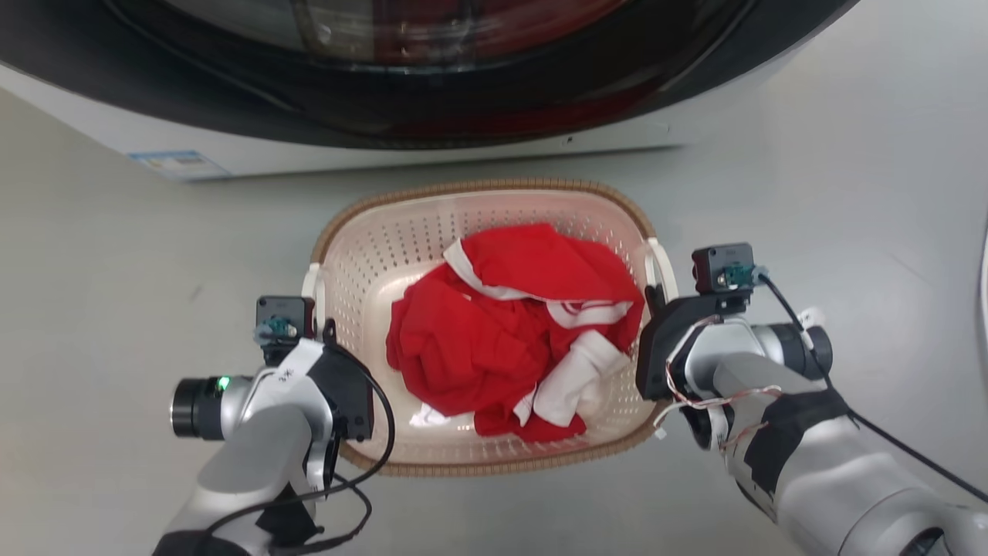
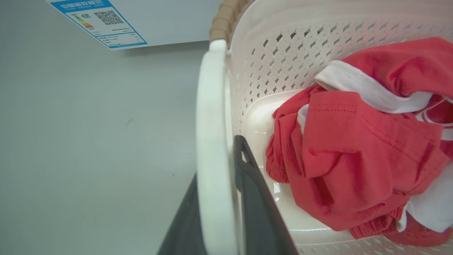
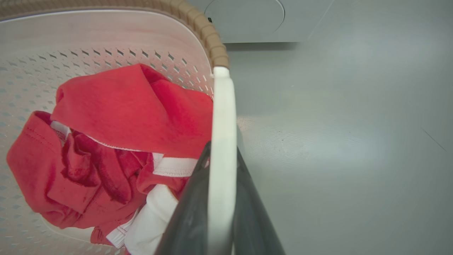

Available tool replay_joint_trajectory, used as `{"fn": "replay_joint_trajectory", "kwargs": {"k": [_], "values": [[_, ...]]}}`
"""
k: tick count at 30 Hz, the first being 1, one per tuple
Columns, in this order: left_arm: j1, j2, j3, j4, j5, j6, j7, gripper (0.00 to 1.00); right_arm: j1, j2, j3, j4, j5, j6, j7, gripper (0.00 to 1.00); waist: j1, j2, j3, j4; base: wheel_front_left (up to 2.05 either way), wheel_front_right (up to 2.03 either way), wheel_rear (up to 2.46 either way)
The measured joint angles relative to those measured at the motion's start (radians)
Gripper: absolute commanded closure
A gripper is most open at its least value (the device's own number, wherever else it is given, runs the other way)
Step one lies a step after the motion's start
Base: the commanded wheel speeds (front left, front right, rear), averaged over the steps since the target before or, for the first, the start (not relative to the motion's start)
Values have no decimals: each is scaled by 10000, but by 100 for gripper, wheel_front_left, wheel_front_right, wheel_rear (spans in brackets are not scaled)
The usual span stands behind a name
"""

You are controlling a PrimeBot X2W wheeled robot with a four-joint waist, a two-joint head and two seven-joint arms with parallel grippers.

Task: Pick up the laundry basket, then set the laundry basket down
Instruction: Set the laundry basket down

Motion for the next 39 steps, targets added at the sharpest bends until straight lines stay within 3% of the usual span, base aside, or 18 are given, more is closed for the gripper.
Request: {"fn": "replay_joint_trajectory", "kwargs": {"k": [21,34,35,36,38,39], "values": [[-2021,13,389,280,347,10,-765,100,-1885,-27,-140,224,-291,0,-897,100,0,0,2879,109,0,0,0],[-2409,12,493,552,621,8,-1078,100,-2093,-19,-140,207,-320,0,-1419,100,-3,-3,3238,142,0,0,0],[-2437,8,504,579,621,6,-1104,100,-2096,-19,-140,207,-320,2,-1471,88,-2,-2,3251,141,0,0,0],[-2474,2,512,614,623,0,-1133,79,-2096,-17,-132,207,-322,2,-1484,77,-3,-2,3260,141,0,0,0],[-2527,-8,516,662,675,-4,-1143,55,-2093,-6,-105,209,-364,2,-1484,55,-2,-2,3264,140,0,0,0],[-2530,-35,518,688,711,-4,-1143,42,-2094,19,-102,203,-364,6,-1486,40,-2,-2,3263,141,0,0,0]]}}
